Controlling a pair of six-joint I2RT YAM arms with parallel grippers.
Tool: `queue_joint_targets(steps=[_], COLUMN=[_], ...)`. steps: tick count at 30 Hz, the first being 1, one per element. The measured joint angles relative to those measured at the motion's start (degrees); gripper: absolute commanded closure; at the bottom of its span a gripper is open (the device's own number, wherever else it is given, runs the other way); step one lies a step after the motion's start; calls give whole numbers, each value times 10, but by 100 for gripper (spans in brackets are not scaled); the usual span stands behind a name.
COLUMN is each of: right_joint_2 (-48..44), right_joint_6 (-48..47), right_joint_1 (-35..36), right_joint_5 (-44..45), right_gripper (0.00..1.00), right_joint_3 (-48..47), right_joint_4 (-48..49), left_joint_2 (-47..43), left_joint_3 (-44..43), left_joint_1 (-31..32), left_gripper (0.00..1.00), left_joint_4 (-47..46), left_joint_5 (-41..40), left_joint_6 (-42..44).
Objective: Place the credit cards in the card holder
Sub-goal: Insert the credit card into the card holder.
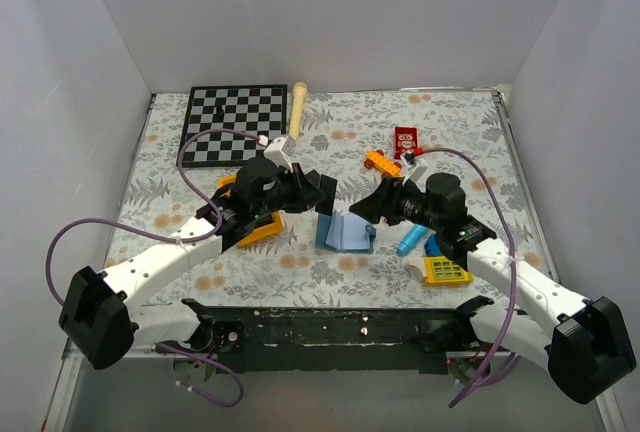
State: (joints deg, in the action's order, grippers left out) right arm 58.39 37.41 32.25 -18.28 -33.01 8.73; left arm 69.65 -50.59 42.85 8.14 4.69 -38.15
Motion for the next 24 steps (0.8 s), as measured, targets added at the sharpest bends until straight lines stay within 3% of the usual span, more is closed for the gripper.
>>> queue_joint_targets(steps=[3, 13, 24], right_joint_2=[-16, 16, 44], right_joint_6=[34, 165, 240], right_joint_1=[-29, -77, -86], right_joint_5=[-48, -161, -212], right_gripper=[27, 34, 67], right_joint_3=[26, 68, 70], right_joint_4=[68, 271, 401], left_joint_2=[-20, -23, -1], left_joint_3=[34, 96, 105], left_joint_1=[-29, -34, -39], left_gripper=[100, 100, 100], left_joint_4=[-53, -245, -349], left_joint_5=[47, 201, 266], left_joint_6=[-17, -83, -125])
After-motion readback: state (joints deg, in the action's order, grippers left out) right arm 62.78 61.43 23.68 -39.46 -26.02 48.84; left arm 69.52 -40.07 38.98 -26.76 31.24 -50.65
